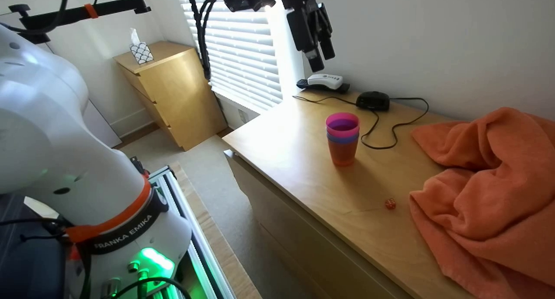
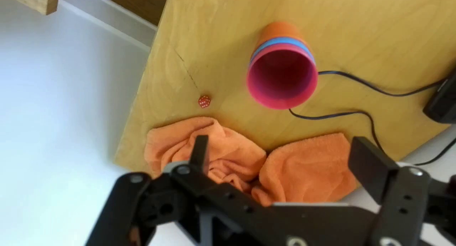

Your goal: Stack the cups together.

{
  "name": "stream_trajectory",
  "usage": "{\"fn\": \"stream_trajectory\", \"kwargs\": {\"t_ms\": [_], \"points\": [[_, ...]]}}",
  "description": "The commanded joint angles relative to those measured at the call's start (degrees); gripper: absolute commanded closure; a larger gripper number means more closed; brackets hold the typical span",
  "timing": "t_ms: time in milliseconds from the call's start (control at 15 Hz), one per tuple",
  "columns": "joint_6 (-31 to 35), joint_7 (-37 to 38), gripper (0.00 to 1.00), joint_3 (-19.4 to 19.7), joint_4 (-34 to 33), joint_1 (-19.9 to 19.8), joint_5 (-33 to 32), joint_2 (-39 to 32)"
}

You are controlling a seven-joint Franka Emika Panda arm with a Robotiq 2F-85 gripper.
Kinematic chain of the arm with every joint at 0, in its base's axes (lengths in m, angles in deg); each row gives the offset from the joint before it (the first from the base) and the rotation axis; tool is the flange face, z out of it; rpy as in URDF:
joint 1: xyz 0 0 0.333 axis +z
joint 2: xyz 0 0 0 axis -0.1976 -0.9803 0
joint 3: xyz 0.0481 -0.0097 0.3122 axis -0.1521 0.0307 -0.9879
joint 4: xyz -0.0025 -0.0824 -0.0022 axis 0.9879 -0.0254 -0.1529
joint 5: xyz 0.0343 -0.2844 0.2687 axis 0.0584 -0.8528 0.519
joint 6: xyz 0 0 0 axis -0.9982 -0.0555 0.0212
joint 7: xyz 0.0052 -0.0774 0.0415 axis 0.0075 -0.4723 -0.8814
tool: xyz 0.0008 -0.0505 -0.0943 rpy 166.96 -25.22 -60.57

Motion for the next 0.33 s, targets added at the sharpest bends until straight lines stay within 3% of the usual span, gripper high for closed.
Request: {"fn": "stream_trajectory", "kwargs": {"t_ms": [0,267], "points": [[-0.29,0.08,0.0,-0.25,-0.05,-0.08,-0.01,0.82],[-0.29,0.03,0.0,-0.18,-0.12,-0.03,-0.04,0.17]]}}
